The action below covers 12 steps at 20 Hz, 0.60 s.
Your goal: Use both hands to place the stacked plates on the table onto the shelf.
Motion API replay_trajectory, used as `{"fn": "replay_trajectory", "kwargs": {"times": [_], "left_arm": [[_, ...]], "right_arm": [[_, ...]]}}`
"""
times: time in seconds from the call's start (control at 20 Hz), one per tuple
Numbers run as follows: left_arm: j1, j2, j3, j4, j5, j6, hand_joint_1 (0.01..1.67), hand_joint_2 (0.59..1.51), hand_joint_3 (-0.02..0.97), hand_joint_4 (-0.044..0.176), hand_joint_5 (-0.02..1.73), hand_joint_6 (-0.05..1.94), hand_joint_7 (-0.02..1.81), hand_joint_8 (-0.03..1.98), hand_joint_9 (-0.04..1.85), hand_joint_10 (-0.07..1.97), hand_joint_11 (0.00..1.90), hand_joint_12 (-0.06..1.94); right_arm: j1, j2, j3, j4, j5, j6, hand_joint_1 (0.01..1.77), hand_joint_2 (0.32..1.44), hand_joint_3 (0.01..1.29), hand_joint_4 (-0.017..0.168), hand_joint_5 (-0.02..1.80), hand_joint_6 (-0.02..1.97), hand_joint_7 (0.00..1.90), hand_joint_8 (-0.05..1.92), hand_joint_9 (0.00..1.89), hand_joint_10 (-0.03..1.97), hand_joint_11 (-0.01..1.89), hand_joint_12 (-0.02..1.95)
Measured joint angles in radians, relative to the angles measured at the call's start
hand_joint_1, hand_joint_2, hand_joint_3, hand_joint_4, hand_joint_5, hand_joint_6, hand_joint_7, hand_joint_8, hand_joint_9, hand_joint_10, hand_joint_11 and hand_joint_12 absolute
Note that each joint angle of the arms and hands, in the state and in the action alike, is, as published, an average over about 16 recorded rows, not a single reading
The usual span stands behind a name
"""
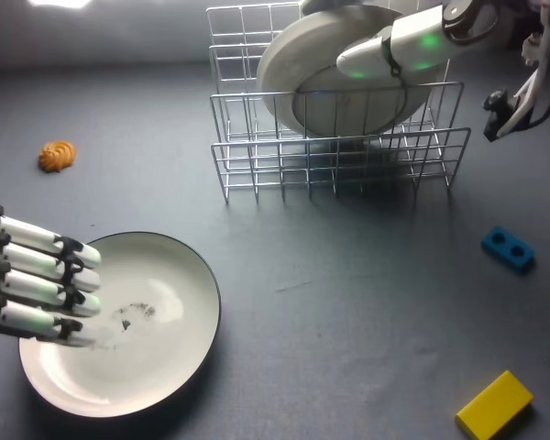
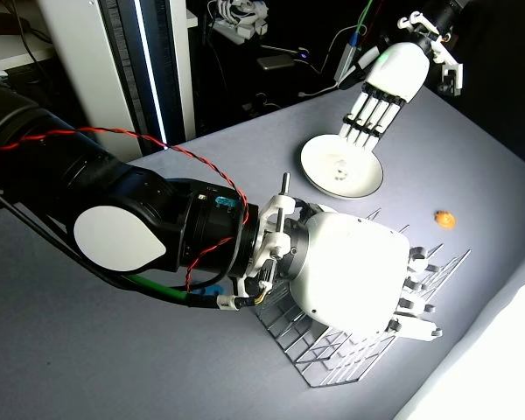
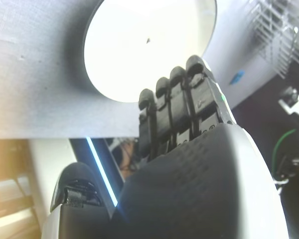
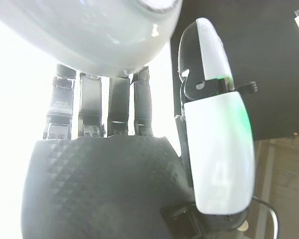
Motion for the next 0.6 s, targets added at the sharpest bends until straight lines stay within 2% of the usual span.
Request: {"fn": "replay_trajectory", "kwargs": {"times": [0.35, 0.6], "left_arm": [[0.055, -0.027, -0.003, -0.083, 0.081, 0.000, 0.02, 1.142, 0.004, 0.001, 0.29, 0.01, 0.25, 0.01, 0.21, 0.00, 0.16, 0.05], [0.093, -0.050, -0.002, -0.160, 0.166, 0.000, 0.02, 1.143, 0.004, 0.001, 0.29, 0.01, 0.25, 0.01, 0.21, 0.00, 0.16, 0.05]], "right_arm": [[-0.010, 0.070, -0.121, -0.033, 0.167, -0.174, 0.99, 1.02, 0.01, -0.003, 0.49, 0.17, 0.62, 0.02, 0.23, 0.88, 0.02, 1.38], [-0.048, 0.124, -0.244, -0.085, 0.292, -0.322, 1.03, 0.97, 0.01, 0.000, 0.33, 0.12, 0.40, 0.02, 0.12, 0.65, 0.01, 0.97]]}}
